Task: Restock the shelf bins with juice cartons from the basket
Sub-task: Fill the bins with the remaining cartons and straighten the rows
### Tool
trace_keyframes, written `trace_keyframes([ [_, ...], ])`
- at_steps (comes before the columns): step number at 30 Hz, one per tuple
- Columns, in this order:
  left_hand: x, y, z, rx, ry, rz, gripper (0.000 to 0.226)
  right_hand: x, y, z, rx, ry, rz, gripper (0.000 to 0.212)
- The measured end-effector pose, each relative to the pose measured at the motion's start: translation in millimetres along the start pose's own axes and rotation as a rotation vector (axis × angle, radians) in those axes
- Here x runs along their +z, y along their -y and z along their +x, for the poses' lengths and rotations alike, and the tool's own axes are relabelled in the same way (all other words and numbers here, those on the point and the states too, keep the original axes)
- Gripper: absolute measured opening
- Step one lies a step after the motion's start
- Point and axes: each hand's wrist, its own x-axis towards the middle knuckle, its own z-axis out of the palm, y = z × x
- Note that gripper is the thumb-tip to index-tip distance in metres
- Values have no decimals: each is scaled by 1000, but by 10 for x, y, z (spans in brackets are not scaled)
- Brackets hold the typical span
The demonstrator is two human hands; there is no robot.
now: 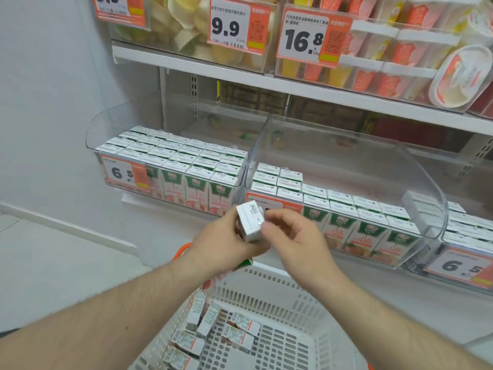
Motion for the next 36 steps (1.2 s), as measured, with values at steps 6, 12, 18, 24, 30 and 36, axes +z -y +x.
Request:
trace_keyframes([
  [6, -376, -139, -12, 72, -198, 337, 40, 289, 356, 122, -88, -93, -213, 33],
  [12, -1036, -5, 149, 1, -336, -67, 33, 436, 715, 753, 104, -39, 212, 12],
  [18, -1680, 365, 389, -233, -655, -553, 12, 653, 1047, 1315, -219, 5, -98, 25],
  [24, -1915, 729, 591, -344, -806, -592, 17, 1244, 1245, 2148, -373, 71, -462, 29],
  [30, -1788, 862, 759, -320, -755, -332, 18, 1822, 1165, 2993, -267, 110, -591, 36],
  [36, -1805, 890, 818, -377, -721, -290, 18, 2201, 1030, 3440, -49, 250, -604, 42],
])
